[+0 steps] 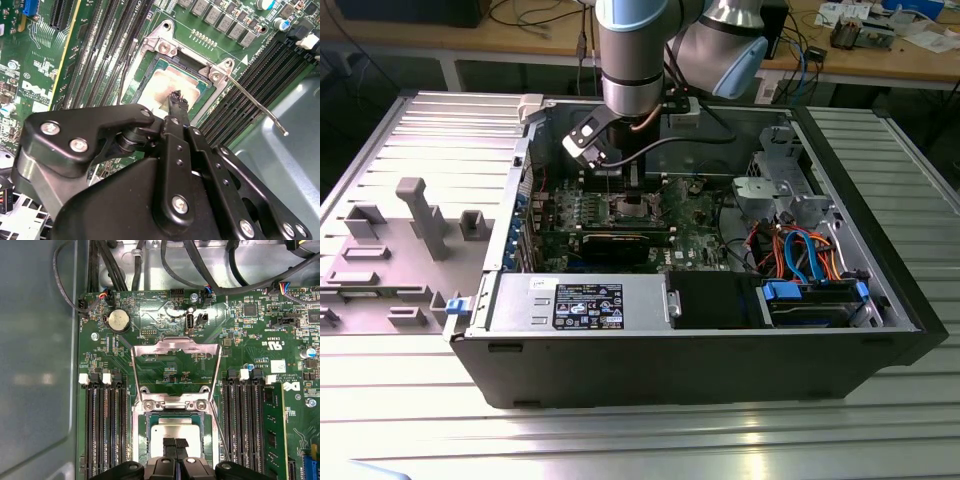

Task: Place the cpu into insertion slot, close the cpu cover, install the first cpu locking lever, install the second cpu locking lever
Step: 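Place the cpu into insertion slot, then close the cpu cover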

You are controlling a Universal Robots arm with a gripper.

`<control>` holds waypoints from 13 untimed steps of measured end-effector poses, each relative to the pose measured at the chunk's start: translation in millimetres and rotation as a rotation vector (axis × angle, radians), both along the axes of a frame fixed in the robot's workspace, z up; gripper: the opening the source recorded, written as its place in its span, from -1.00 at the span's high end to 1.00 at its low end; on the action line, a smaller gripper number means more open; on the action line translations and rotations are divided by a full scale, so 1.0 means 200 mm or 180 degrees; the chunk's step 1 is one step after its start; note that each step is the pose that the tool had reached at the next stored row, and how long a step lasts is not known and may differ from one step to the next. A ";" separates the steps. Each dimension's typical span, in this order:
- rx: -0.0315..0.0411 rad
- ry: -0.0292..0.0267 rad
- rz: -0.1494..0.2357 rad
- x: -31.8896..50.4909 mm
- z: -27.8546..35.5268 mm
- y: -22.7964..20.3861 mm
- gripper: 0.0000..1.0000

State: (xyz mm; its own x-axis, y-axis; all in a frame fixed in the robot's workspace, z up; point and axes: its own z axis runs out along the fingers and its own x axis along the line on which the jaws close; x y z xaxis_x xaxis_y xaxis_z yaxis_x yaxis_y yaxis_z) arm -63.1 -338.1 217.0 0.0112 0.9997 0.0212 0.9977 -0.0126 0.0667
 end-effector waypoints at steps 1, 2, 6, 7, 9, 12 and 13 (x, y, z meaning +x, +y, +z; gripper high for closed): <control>0.0000 0.0000 0.0000 0.000 0.000 0.000 0.79; 0.0000 0.0000 0.0000 0.001 0.000 0.000 0.79; 0.0000 0.0000 -0.0001 0.001 0.000 0.000 0.79; 0.0000 0.0000 -0.0001 0.001 0.000 0.000 0.79; 0.0001 0.0000 -0.0001 0.001 0.000 0.000 0.79; 0.0001 0.0000 -0.0001 0.001 0.009 0.000 0.79; 0.0001 0.0000 -0.0001 0.001 0.011 0.000 0.79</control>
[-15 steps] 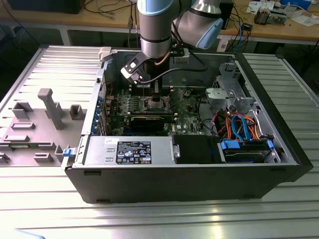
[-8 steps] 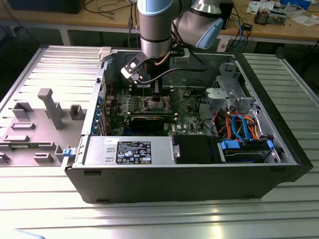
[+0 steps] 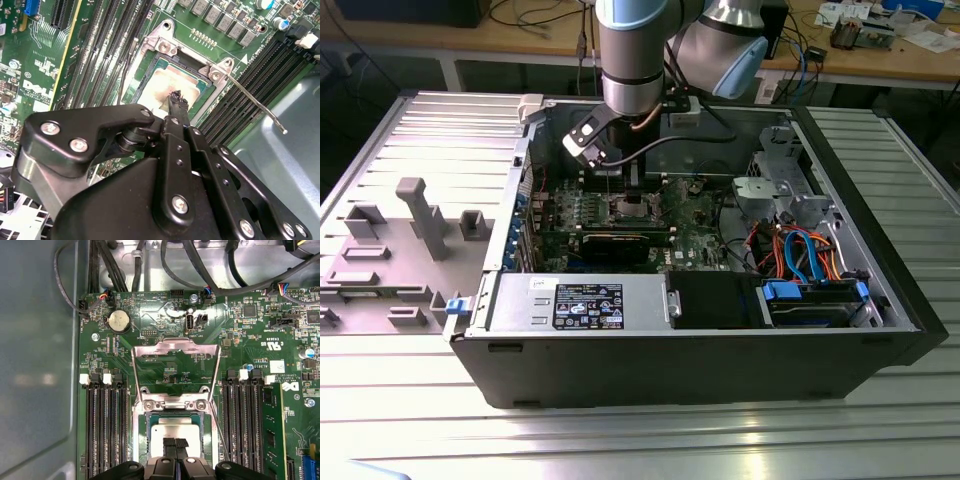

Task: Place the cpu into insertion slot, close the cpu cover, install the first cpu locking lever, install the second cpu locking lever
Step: 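Close the cpu cover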

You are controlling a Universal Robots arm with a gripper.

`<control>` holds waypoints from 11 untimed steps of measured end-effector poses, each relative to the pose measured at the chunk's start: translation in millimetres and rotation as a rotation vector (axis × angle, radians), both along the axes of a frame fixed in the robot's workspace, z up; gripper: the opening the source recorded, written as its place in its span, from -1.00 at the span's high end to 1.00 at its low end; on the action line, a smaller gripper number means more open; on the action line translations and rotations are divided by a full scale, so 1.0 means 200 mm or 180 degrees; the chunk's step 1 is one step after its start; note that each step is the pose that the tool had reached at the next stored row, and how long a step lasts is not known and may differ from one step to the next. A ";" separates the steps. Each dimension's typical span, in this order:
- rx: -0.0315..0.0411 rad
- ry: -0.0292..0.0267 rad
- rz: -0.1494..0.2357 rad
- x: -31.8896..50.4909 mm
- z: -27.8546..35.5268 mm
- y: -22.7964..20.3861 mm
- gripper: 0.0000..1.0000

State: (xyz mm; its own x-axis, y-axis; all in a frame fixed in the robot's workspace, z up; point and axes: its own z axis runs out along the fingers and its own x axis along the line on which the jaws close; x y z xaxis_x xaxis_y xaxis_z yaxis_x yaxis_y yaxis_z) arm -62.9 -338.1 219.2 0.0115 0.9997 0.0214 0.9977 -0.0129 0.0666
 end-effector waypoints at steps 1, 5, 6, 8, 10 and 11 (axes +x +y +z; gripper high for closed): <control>0.0000 0.0000 0.0000 0.000 0.002 0.000 0.79; 0.0001 0.0000 0.0000 0.000 0.041 0.000 0.79; 0.0001 0.0000 0.0000 0.000 0.044 0.000 0.79; 0.0001 0.0000 0.0000 0.000 0.053 0.000 0.79; 0.0001 0.0000 0.0000 0.000 0.059 0.000 0.79; 0.0001 0.0000 0.0000 0.000 0.064 0.000 0.79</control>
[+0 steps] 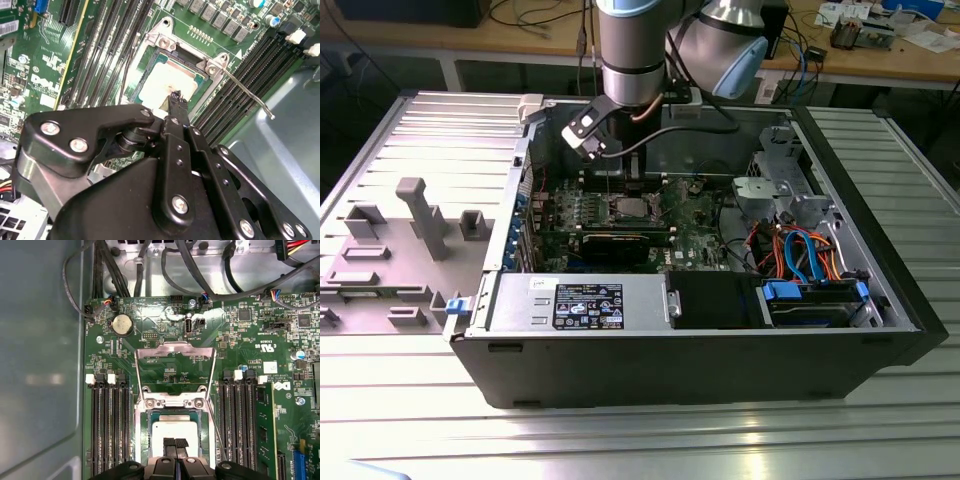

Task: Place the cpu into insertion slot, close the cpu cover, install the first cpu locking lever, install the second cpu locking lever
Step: 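Close the cpu cover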

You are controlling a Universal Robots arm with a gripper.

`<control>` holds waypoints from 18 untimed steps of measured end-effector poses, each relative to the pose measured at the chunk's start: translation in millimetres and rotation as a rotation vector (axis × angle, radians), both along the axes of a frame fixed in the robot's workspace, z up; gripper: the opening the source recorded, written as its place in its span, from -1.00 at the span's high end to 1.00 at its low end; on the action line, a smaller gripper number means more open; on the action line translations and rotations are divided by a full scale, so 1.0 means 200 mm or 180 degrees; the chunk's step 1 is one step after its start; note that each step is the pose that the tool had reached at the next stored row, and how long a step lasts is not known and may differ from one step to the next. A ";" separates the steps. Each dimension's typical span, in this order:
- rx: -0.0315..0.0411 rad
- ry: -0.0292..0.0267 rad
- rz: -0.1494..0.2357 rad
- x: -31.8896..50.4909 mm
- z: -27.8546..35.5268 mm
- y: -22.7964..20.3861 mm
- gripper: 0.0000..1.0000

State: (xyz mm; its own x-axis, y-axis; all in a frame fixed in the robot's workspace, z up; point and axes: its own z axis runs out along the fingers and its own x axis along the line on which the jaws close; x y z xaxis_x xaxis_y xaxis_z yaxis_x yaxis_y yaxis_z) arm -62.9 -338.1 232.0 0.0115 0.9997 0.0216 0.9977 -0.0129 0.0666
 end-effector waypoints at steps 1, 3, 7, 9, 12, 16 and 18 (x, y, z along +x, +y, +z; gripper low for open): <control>0.0000 0.0000 0.0000 0.000 0.004 0.000 0.79; 0.0001 0.0000 0.0000 0.000 0.020 0.000 0.79; 0.0000 0.0000 0.0000 0.000 0.058 0.000 0.79; 0.0001 0.0000 0.0000 0.000 0.078 0.000 0.79; 0.0001 0.0000 0.0000 0.000 0.102 0.000 0.79; 0.0001 0.0000 0.0000 0.000 0.124 0.000 0.79; 0.0000 0.0000 0.0000 0.000 0.148 0.000 0.79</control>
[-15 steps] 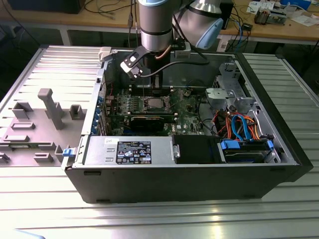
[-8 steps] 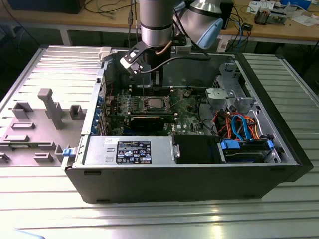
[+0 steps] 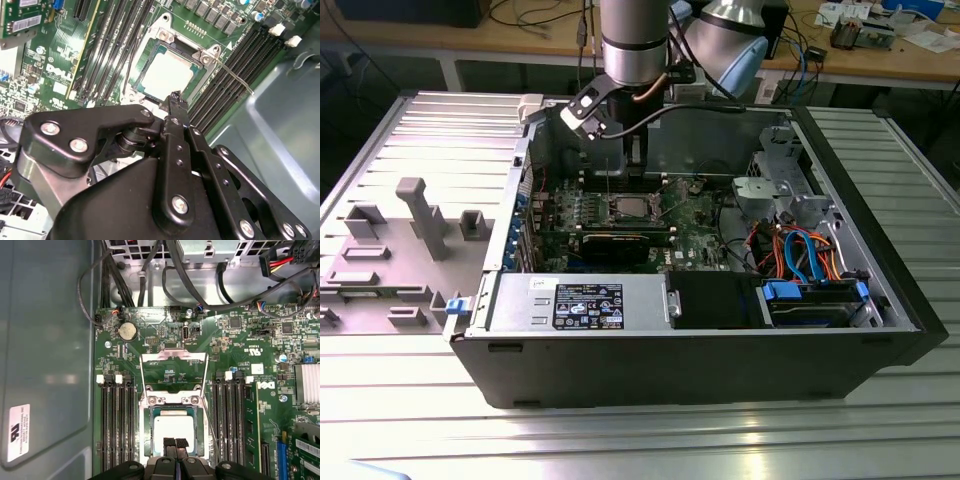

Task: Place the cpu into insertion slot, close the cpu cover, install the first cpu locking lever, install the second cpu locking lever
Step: 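Close the cpu cover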

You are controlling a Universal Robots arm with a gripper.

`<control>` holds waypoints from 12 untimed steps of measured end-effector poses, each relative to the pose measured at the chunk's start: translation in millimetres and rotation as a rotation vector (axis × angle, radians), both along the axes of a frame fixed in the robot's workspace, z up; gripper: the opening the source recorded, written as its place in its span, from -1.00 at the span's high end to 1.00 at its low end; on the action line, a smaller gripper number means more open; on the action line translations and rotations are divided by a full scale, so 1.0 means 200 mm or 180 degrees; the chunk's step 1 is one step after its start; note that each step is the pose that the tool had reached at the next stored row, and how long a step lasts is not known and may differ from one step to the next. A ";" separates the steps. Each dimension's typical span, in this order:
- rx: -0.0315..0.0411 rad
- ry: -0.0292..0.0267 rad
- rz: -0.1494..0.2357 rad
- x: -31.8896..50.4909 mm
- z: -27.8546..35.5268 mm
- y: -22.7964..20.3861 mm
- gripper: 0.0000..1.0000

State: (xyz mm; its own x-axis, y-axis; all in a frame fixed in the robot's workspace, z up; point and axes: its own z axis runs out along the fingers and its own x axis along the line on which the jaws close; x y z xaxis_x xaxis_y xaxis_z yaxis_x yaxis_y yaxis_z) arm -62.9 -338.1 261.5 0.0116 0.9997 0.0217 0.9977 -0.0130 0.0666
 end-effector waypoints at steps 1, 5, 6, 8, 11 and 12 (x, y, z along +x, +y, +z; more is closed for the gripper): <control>0.0000 0.0000 0.0000 0.000 0.008 0.000 0.79; 0.0000 0.0000 0.0000 0.000 0.040 0.000 0.79; 0.0000 0.0000 0.0000 0.000 0.046 0.000 0.79; 0.0001 0.0000 0.0000 0.000 0.056 0.000 0.79; 0.0002 0.0000 0.0000 0.000 0.057 0.000 0.79; 0.0002 0.0000 0.0000 0.000 0.057 0.000 0.79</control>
